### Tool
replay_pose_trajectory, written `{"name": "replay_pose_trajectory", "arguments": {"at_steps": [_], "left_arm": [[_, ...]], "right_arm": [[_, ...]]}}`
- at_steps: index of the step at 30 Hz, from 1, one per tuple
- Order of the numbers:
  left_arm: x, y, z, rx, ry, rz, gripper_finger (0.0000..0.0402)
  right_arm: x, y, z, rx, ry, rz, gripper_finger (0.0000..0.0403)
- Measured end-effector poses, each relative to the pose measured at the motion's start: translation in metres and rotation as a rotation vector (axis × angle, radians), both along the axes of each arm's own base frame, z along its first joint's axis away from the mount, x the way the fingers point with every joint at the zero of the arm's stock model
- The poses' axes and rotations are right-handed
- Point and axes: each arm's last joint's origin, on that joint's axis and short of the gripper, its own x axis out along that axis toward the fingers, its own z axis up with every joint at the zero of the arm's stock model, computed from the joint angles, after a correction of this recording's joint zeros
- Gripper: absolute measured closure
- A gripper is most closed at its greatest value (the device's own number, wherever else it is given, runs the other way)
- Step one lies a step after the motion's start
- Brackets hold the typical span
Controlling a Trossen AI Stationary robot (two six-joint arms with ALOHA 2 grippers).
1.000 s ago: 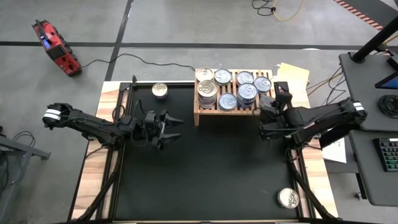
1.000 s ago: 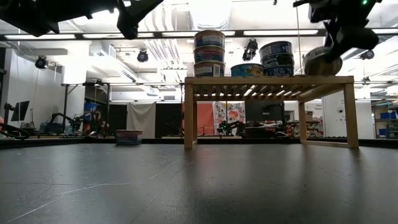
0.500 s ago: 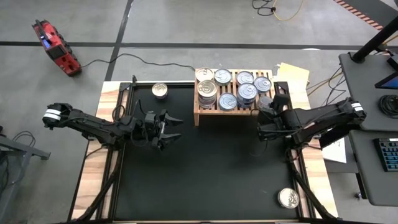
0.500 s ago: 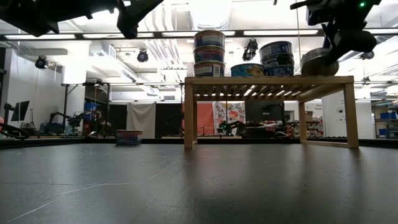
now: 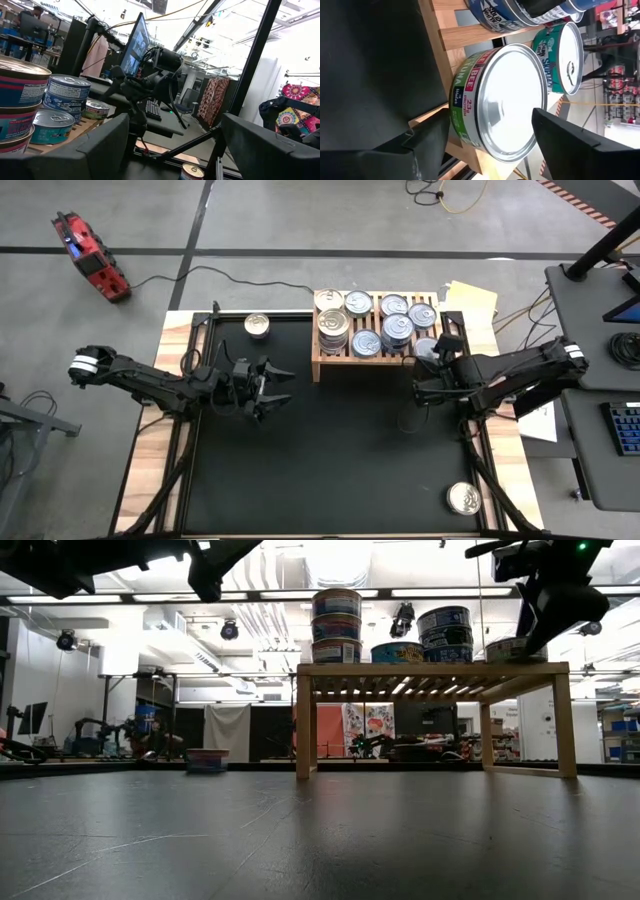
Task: Stack canned seafood by type on shelf
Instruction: Put the green tuna can on the shelf
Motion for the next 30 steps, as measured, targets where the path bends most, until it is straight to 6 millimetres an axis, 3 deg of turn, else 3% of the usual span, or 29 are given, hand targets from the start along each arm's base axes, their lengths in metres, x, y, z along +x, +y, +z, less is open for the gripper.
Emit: {"name": "replay_pose_trajectory", "arguments": {"at_steps": [11, 18, 21, 24, 30], "left_arm": [[0.0, 0.0, 0.0, 0.013, 0.0, 0.005, 0.0099], [0.0, 0.001, -0.001, -0.017, 0.013, 0.022, 0.0099], [0.001, 0.001, -0.004, 0.012, 0.045, 0.029, 0.0099], [0.002, 0.0, -0.008, 0.058, 0.087, 0.039, 0.0099], [0.003, 0.0, -0.012, 0.11, 0.129, 0.05, 0.0099]], "right_arm": [[0.004, -0.001, 0.013, -0.061, -0.049, 0.022, 0.0128], [0.006, 0.005, 0.044, 0.211, -0.221, -0.063, 0.0163], [0.003, 0.006, 0.055, 0.391, -0.318, -0.175, 0.0201], [-0.004, 0.008, 0.057, 0.51, -0.306, -0.284, 0.0259], [-0.01, 0.007, 0.053, 0.488, -0.331, -0.363, 0.0382]]}}
